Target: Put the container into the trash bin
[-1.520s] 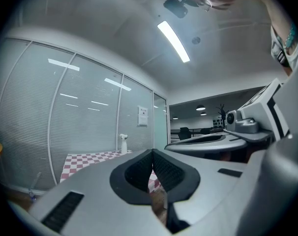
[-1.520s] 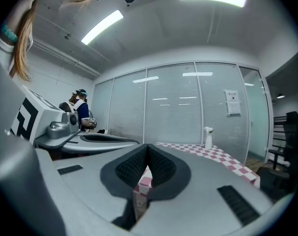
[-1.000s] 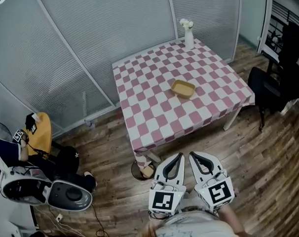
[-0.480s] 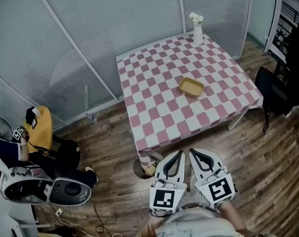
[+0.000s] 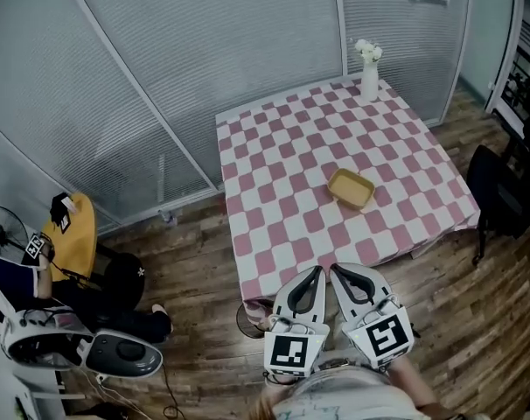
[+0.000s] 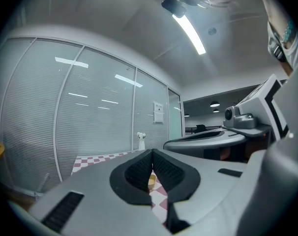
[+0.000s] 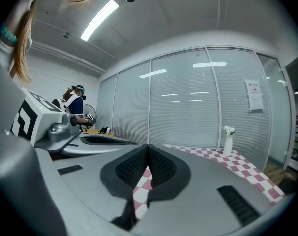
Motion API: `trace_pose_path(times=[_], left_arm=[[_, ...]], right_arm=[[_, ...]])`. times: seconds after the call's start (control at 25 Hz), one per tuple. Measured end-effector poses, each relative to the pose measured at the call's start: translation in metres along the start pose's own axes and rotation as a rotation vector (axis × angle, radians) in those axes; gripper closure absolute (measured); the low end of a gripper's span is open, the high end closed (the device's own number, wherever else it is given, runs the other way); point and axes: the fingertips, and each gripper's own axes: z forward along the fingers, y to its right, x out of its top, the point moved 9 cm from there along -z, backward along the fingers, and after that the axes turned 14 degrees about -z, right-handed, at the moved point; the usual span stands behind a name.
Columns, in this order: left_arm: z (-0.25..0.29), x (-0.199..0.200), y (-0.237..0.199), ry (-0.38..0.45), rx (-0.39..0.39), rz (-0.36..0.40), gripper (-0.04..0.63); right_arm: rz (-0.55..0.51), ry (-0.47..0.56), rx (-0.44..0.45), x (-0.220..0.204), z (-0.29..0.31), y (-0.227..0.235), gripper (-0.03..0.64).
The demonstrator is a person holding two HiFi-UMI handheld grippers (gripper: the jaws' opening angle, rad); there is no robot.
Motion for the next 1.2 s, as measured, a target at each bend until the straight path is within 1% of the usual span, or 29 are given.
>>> trace_pose_path(times=[0.2,0.52,0.92,1.04,1.2], left_arm=[[0.029,0.008,-0.007,0.000,0.019,0.008,0.581],[0.065,0.012,-0.014,-0.009,0.041,-0.004,0.581],[0.119,0.013,-0.012,0.011,0.083,-0.022,0.581],[0.135,0.010,-0.013,0.019,0.108,-0.027,0.581],[0.148,0.005,-0.013,0.023,0.146,-0.035,0.581]], right_arm=[[-0.007,0.010,0.024,-0.001,0.023,0.027,0.623],[0.007,0.011,0.038,-0.009,0.043,0.059,0.623],[0.005,0.001,0.061,-0.031,0.061,0.118,0.623],[-0.013,0.000,0.082,-0.039,0.071,0.137,0.623],[-0.026,0.009,0.134,-0.047,0.080,0.150,0.623]])
